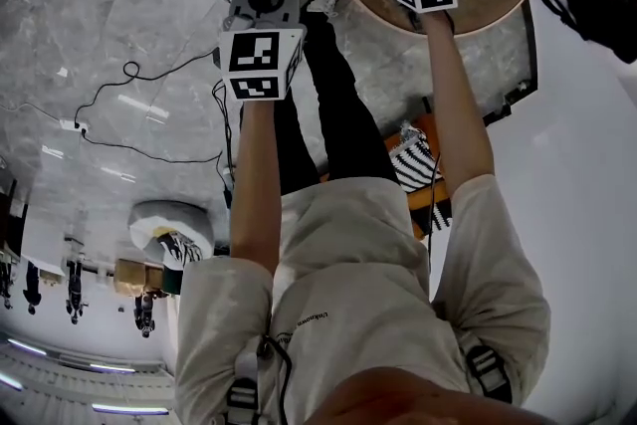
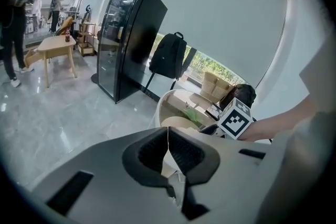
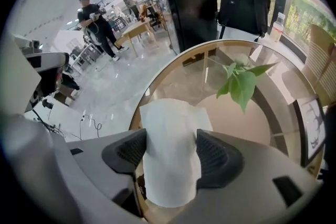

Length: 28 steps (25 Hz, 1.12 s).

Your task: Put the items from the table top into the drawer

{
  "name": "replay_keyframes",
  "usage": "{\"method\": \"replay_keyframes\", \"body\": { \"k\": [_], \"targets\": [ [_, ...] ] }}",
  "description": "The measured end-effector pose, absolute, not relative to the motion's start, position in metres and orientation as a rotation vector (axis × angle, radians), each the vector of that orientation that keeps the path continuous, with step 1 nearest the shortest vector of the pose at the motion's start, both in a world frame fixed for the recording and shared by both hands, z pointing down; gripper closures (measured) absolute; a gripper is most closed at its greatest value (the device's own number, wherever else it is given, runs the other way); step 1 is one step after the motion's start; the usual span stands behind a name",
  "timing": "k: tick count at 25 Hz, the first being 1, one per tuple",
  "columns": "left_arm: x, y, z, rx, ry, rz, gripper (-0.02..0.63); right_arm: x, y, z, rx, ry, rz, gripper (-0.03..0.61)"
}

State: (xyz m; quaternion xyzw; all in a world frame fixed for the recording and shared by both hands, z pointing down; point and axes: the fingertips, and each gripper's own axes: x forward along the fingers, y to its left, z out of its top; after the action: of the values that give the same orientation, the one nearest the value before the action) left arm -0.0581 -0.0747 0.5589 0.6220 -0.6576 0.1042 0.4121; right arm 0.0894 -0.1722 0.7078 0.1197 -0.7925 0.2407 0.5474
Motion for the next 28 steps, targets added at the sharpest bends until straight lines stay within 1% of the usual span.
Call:
{"method": "replay_keyframes", "body": {
  "k": [5, 6, 8, 10, 12, 15, 20, 28],
  "targets": [
    [-0.068, -0.065, 0.563, 1.534, -1.639, 0.215, 0.592, 0.088, -0.166, 0.710, 0.359, -1.846, 0.577, 0.288],
    [-0.070, -0.063, 0.565, 1.536, -1.636, 0.216, 0.592, 0.089, -0.166, 0.710, 0.369, -1.843, 0.564, 0.304],
    [-0.077, -0.059, 0.569, 1.536, -1.632, 0.209, 0.592, 0.086, -0.166, 0.708, 0.385, -1.841, 0.545, 0.359],
    [-0.085, -0.054, 0.572, 1.523, -1.630, 0.189, 0.592, 0.083, -0.163, 0.707, 0.384, -1.840, 0.512, 0.385],
    [-0.091, -0.050, 0.574, 1.510, -1.629, 0.174, 0.592, 0.080, -0.162, 0.705, 0.382, -1.834, 0.464, 0.397],
    [-0.100, -0.046, 0.577, 1.513, -1.631, 0.172, 0.592, 0.066, -0.159, 0.697, 0.406, -1.853, 0.440, 0.402],
    [-0.130, -0.033, 0.586, 1.477, -1.661, 0.140, 0.592, 0.016, -0.131, 0.687, 0.382, -1.893, 0.446, 0.402],
    [-0.155, -0.019, 0.598, 1.426, -1.695, 0.119, 0.592, -0.068, -0.066, 0.701, 0.262, -1.922, 0.561, 0.400]
  ]
}}
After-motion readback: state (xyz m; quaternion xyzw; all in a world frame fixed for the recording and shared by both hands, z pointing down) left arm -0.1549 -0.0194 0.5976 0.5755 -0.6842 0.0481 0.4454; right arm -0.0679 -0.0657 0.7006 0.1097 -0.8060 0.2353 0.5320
